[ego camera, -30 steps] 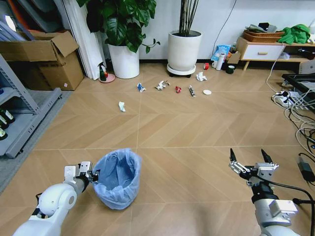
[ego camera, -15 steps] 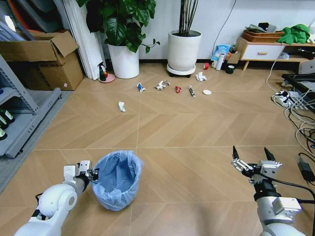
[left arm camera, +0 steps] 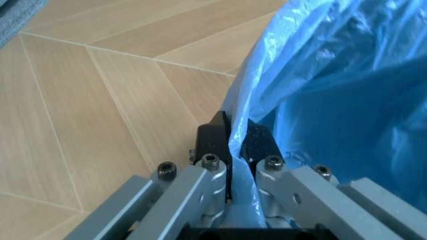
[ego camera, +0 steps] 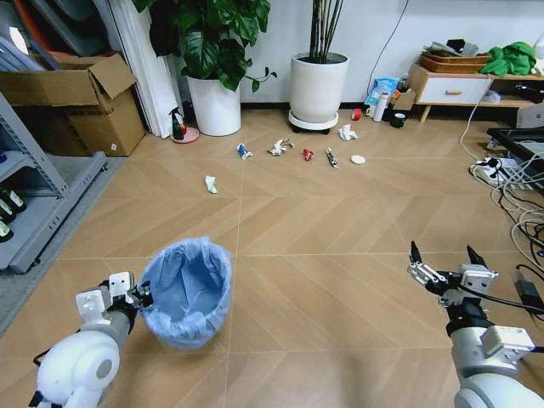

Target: Pick up the trash bin and place the garbage on the floor into it.

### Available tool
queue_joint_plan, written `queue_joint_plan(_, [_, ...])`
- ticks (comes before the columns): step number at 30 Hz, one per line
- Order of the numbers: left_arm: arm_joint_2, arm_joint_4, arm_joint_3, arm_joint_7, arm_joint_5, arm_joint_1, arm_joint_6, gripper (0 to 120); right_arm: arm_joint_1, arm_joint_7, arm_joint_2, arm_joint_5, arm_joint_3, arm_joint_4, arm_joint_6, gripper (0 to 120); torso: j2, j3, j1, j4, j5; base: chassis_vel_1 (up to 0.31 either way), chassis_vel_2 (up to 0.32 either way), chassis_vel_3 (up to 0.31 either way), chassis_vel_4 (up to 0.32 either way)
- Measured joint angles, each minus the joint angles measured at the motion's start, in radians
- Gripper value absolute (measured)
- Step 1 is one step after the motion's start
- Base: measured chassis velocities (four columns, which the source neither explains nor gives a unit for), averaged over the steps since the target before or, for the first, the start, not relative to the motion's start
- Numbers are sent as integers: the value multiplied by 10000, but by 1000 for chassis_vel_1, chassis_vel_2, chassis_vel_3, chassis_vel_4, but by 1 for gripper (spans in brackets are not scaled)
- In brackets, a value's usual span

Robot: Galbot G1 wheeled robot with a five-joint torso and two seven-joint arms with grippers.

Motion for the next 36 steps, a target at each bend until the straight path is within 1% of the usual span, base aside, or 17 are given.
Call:
queue_joint_plan(2, [-85, -201, 6, -114, -54, 105, 3, 0, -1, -88, 37, -191, 8, -22, 69, 100, 0, 0, 0, -1, -1, 0, 0, 0, 0])
queue_joint_plan(9, [69, -198, -56, 33, -88, 93, 7, 0, 16, -219, 107, -253, -16, -88, 193, 100, 0, 0, 0, -2, -1, 0, 0, 0, 0])
queue_joint_plan(16, [196, -173, 38, 143, -122, 67, 24, 0, 36, -230, 219, -315, -52, -114, 244, 100, 1, 0, 0, -1, -2, -69, 98, 68, -86])
queue_joint_plan(21, [213, -160, 95, 237, -115, 32, 25, 0, 24, -247, 286, -391, -90, -116, 280, 100, 0, 1, 1, -1, -4, -120, 233, 95, -234])
queue_joint_plan(24, [222, -156, 95, 252, -108, 27, 25, 0, 18, -250, 299, -398, -100, -120, 291, 100, 0, 2, 1, 0, 3, -78, 272, 87, -270])
queue_joint_plan(26, [235, -155, 95, 279, -102, 27, 25, 0, 19, -251, 309, -400, -101, -122, 298, 100, 0, 1, 1, -1, -7, -70, 286, 72, -294])
queue_joint_plan(27, [244, -155, 91, 295, -92, 28, 25, 0, 18, -253, 316, -401, -105, -124, 299, 100, 0, 1, 2, -1, -1, -45, 268, 42, -284])
queue_joint_plan(32, [252, -157, 89, 355, -57, 31, 25, 0, -4, -284, 364, -417, -116, -125, 312, 100, 0, 1, 1, -2, -4, -33, 266, 36, -274])
queue_joint_plan(33, [251, -160, 99, 375, -35, 34, 25, 0, -14, -295, 384, -424, -120, -123, 315, 100, 0, 1, 1, 0, 1, -39, 259, 55, -265])
queue_joint_plan(36, [246, -161, 119, 415, -7, 34, 25, 0, -32, -302, 392, -432, -117, -110, 320, 100, 0, 0, 1, -3, -6, -40, 266, 54, -264])
